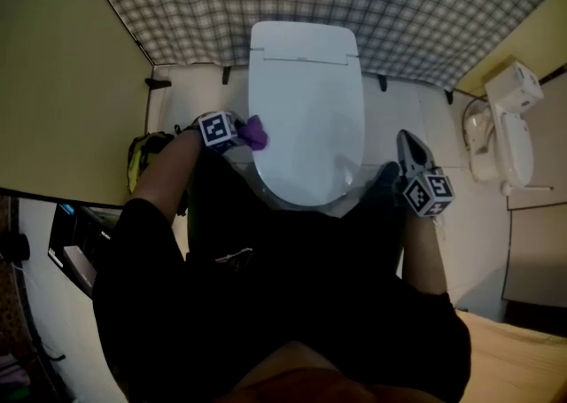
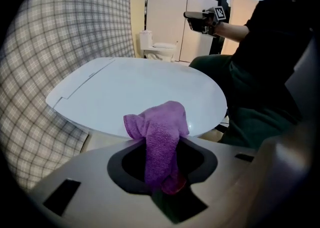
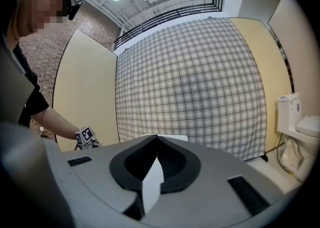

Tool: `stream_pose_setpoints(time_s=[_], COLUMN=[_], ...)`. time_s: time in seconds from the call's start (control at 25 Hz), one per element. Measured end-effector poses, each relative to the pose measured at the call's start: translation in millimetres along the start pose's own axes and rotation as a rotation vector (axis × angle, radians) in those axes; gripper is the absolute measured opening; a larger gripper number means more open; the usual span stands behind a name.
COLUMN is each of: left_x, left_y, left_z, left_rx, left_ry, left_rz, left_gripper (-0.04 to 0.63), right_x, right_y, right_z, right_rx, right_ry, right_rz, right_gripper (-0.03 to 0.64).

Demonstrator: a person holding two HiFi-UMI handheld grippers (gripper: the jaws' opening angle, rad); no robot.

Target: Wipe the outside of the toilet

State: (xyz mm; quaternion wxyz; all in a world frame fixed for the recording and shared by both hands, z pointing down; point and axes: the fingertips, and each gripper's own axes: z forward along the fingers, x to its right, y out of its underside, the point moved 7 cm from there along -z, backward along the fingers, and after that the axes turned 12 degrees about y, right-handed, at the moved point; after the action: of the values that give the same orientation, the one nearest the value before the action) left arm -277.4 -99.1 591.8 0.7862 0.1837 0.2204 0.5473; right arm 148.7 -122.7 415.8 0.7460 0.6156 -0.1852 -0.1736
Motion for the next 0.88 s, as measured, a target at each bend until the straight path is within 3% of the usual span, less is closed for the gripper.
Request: stream_pose_setpoints(time_s=[0.32, 0.6, 0.88], left_x=[-1.3, -3.7, -9.3], left_y=[0.1, -14.0, -88.3], left_z=[5.1, 10.7, 51.5], left_rx=[0.004, -0.098, -0.067], left_ry=[0.013, 0.020, 0.013], left_rz=[-0.029, -0.030, 0.012], left_gripper=[0.130, 0.130, 0.130], right_x=[-4.7, 15.6, 45.8], right_y=[-0.3, 12.8, 32.7], right_z=[-4.5, -16.3, -27.4], right_rx=[-0.005, 0.008, 0.004], right_ry=[0.005, 0.022, 0.050], right_rz=[-0.002, 0.044, 0.089], right_gripper=[0.003, 0.003, 0.003])
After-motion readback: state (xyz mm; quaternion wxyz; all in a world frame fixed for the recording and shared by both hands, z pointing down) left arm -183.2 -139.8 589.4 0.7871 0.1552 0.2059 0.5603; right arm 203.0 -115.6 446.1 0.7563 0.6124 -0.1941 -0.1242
